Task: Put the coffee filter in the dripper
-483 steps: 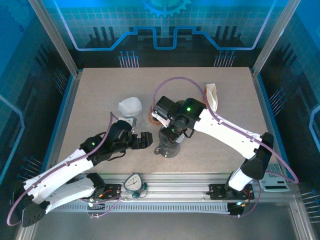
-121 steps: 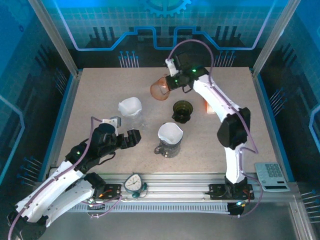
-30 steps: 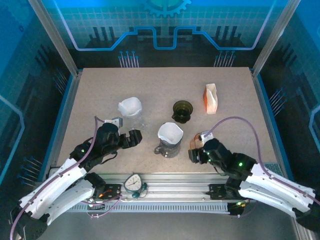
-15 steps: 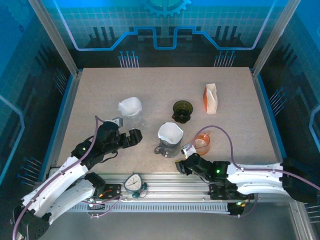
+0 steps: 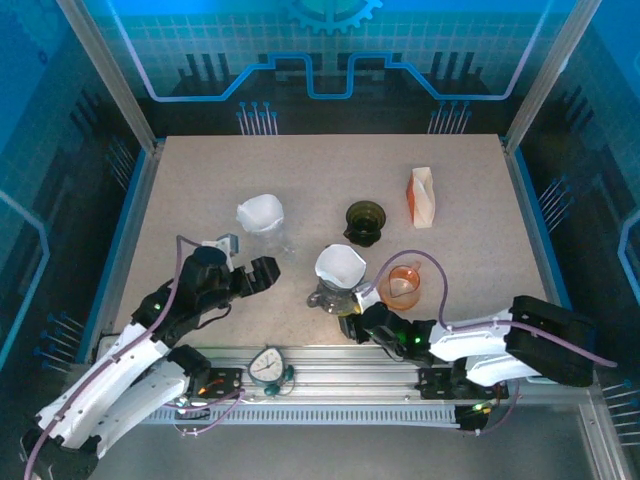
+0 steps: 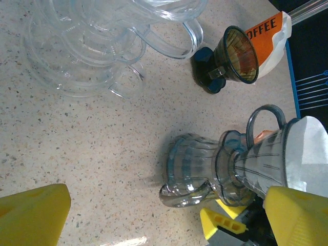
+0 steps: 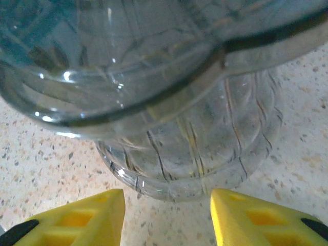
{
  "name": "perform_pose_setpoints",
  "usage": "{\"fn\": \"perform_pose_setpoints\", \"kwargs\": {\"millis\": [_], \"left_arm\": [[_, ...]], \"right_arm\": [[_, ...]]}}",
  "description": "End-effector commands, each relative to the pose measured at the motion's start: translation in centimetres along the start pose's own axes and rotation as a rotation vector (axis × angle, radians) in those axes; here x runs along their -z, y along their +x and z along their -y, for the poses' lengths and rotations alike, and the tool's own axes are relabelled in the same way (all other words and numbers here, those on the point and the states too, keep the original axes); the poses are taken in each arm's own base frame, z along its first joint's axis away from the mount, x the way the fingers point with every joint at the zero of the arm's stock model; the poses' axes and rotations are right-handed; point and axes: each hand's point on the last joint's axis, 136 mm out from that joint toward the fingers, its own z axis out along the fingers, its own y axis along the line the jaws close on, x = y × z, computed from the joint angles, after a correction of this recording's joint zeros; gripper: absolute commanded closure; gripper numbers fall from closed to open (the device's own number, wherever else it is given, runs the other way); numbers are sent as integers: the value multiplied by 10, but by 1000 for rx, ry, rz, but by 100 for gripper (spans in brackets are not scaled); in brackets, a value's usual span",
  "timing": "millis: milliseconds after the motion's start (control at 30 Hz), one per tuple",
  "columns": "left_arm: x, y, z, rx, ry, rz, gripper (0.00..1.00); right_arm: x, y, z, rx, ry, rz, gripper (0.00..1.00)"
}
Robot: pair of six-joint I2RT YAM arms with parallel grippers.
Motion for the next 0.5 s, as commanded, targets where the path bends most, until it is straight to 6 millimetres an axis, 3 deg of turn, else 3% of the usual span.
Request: {"fn": "perform_pose_setpoints", "kwargs": {"millis": [0,467], "left_arm": [[6,1,-3,9,-6,-7,1],[19,6,-29,55,-90,34,1]], "right_arm": [[-8,-24,-10,-27,-29,83,51],[-34,-54,-3,-52,31,138,51]]}}
